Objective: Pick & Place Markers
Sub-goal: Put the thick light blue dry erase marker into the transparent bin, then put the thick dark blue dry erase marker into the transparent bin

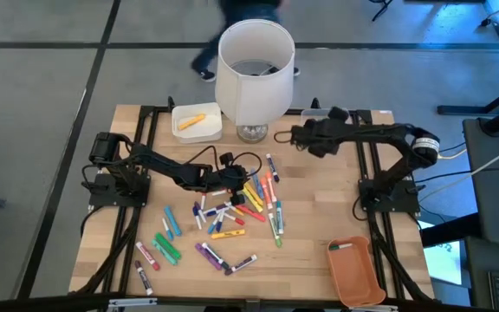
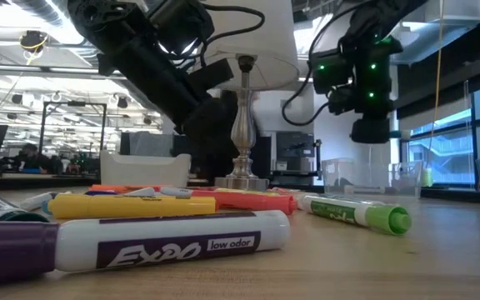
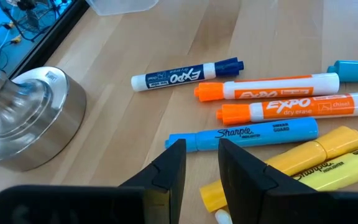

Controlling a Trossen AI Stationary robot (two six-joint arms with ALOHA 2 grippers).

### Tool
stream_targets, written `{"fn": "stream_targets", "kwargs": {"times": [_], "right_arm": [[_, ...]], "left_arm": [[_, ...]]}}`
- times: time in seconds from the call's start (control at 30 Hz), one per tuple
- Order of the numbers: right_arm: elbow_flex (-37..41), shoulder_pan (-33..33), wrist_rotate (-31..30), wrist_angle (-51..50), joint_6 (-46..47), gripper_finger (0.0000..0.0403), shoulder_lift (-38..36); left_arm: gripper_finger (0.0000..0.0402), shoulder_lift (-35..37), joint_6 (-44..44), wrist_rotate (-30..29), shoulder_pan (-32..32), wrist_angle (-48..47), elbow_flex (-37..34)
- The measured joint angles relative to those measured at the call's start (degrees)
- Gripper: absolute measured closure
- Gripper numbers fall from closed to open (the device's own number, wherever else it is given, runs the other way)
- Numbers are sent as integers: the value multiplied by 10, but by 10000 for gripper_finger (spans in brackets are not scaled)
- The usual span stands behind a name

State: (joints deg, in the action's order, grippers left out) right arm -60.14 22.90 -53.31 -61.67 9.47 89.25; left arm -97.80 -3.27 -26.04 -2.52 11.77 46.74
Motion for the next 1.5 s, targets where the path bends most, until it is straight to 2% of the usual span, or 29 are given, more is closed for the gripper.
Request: {"fn": "stream_targets", "kwargs": {"times": [0.2, 0.37, 0.53, 0.63, 0.7, 0.83, 0.93, 1.07, 1.27, 1.5], "right_arm": [[0, 40, -2, 54, -76, 266, 0], [0, 49, -6, 56, -77, 229, 0], [1, 31, 48, 34, 5, 230, 0], [23, -10, 62, 70, 23, 242, -23], [36, -35, 117, 111, 37, 248, -49], [60, -72, 301, 209, 124, 253, -88], [84, -106, 354, 294, 186, 253, -95], [119, -150, 336, 399, 242, 253, -76], [143, -201, 296, 513, 277, 253, -31], [140, -219, 294, 551, 269, 253, 9]], "left_arm": [[311, 0, 0, 0, 0, 0, 0], [311, 0, 0, 0, 0, 0, 0], [311, 0, 9, 0, 0, 0, 0], [311, 0, 10, 0, 0, 0, 0], [311, 0, 10, 0, 0, -2, 0], [311, 0, 10, 1, -3, -4, 0], [311, 0, 9, 1, -5, -4, 0], [311, 0, -3, 2, -6, -5, 0], [311, 0, -4, 2, -10, -9, 0], [311, 0, -4, 2, -8, -13, 0]]}}
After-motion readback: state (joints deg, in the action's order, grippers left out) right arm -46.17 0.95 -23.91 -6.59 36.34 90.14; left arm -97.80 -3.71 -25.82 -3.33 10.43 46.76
